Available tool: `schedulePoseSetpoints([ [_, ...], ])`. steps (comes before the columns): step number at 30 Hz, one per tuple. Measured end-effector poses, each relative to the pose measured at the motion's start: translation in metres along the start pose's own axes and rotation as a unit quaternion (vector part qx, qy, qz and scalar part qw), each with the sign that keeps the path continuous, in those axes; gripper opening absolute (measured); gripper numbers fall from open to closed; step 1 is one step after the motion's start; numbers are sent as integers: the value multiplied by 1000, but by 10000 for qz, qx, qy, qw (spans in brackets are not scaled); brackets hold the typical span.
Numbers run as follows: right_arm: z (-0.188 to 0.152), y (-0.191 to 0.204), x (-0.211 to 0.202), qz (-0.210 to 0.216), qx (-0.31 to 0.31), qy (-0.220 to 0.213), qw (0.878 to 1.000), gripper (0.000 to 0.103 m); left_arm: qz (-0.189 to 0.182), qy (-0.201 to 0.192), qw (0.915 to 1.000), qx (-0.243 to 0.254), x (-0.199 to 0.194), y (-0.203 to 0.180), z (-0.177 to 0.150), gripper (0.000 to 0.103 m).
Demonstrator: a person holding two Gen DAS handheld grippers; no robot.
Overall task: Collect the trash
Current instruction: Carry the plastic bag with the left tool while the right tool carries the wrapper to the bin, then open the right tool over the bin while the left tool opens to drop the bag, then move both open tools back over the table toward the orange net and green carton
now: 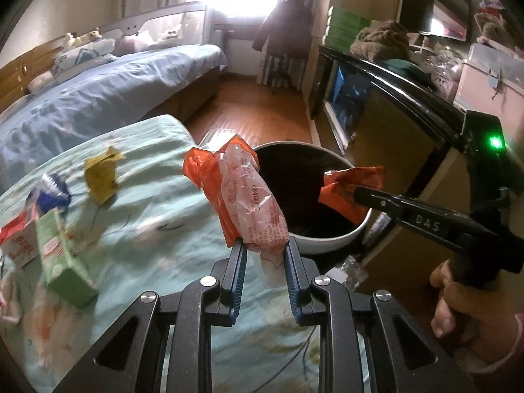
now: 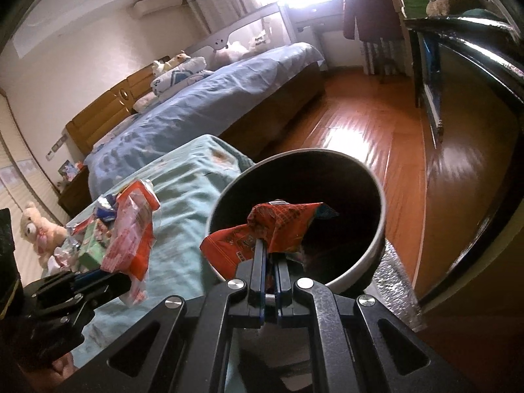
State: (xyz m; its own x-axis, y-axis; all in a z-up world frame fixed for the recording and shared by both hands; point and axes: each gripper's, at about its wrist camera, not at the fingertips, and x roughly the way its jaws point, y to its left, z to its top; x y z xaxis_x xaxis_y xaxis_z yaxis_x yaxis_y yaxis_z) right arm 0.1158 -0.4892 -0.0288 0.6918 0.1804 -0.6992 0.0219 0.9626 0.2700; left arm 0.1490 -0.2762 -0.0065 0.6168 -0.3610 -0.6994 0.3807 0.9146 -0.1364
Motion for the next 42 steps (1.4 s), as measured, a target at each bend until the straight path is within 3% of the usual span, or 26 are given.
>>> schedulePoseSetpoints([
  [16,22,-26,24,-162,29,206,9997,4,-274,261,9992,153,57,-13,39,22],
  [31,32,-39,36,-177,185,385,9989,10,-441,533,9975,152,87,-16,51,27],
  [33,32,-40,34,-193,241,363,9989,16,-406,492,9979,118,85,-15,52,42],
  [35,31,-41,31,-181,293,316,9989,32,-379,398,9985,48,79,-14,50,52],
  [42,18,-25,16,46,362,176,9992,57,-238,203,9993,-191,50,-2,22,56],
])
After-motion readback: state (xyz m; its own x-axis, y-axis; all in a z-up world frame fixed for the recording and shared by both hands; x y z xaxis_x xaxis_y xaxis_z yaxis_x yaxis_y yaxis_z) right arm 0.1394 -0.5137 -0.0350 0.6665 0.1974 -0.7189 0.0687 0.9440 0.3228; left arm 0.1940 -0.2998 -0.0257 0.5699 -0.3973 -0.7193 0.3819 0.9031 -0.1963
